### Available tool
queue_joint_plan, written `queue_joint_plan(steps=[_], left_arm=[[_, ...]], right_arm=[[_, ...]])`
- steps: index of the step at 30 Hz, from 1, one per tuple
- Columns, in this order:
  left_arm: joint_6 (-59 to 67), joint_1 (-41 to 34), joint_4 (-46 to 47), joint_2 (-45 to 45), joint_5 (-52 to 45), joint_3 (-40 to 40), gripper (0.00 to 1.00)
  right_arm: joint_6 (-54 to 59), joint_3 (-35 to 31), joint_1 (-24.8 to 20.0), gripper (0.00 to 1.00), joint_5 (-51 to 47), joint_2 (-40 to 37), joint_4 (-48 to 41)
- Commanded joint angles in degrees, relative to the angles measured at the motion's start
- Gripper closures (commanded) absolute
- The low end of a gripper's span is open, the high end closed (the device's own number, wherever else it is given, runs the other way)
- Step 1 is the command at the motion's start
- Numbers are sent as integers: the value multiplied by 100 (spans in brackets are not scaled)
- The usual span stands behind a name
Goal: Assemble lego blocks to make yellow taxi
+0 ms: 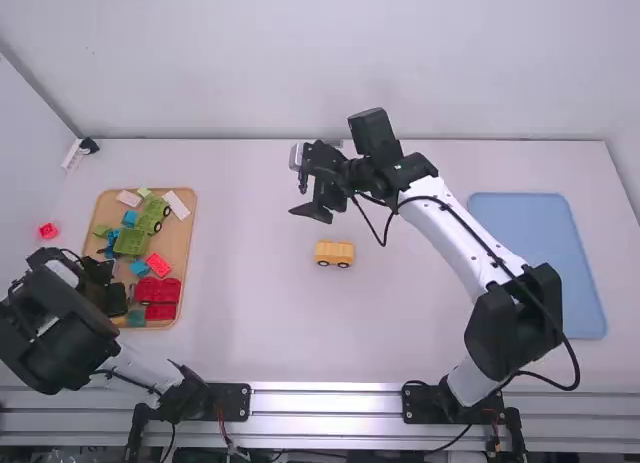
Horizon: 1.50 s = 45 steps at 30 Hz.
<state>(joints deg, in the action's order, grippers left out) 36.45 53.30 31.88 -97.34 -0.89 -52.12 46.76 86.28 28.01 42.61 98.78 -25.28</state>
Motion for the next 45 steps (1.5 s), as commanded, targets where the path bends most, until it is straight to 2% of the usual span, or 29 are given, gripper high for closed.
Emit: queue_joint_plan(steps=[1,2,7,9,12,15,18,20,24,32,37,40,45], left_arm=[[-310,-109,321,-37,-66,-468,83],[-590,-149,570,-37,-120,-688,89],[-1558,-350,979,-37,-780,-1239,90],[-1646,-671,1224,-37,-1200,-1432,92],[-1652,-1123,1215,-37,-1154,-1434,93],[-1644,-1897,1093,-37,-1154,-1412,93],[-1338,-2625,986,-37,-1156,-1416,94],[-901,-3285,914,-37,-1172,-1416,98],[-26,-4474,925,-37,-1220,-1414,98],[1676,-6061,848,-39,-1027,-1414,98],[2319,-6428,553,-227,-721,-1410,98],[2962,-6470,553,-507,-903,-1436,98],[3008,-6614,267,-752,-1086,-1434,98]], right_arm=[[-22,184,-2,1,-42,22,-9],[-20,184,0,1,-109,22,-9],[-22,184,-2,1,-173,22,-33],[-22,184,-59,1,-166,22,-61],[-22,181,-131,1,-170,22,-74],[-22,184,-256,1,-149,22,-66],[-22,184,-374,1,-149,22,-66],[-35,184,-481,1,-151,22,-76],[-24,184,-656,1,-149,22,-136],[149,184,-1012,1,-144,22,-372],[214,184,-1217,1,122,-7,-597],[616,184,-1421,1,435,-76,-1082],[669,184,-1655,1,719,-118,-1384]])
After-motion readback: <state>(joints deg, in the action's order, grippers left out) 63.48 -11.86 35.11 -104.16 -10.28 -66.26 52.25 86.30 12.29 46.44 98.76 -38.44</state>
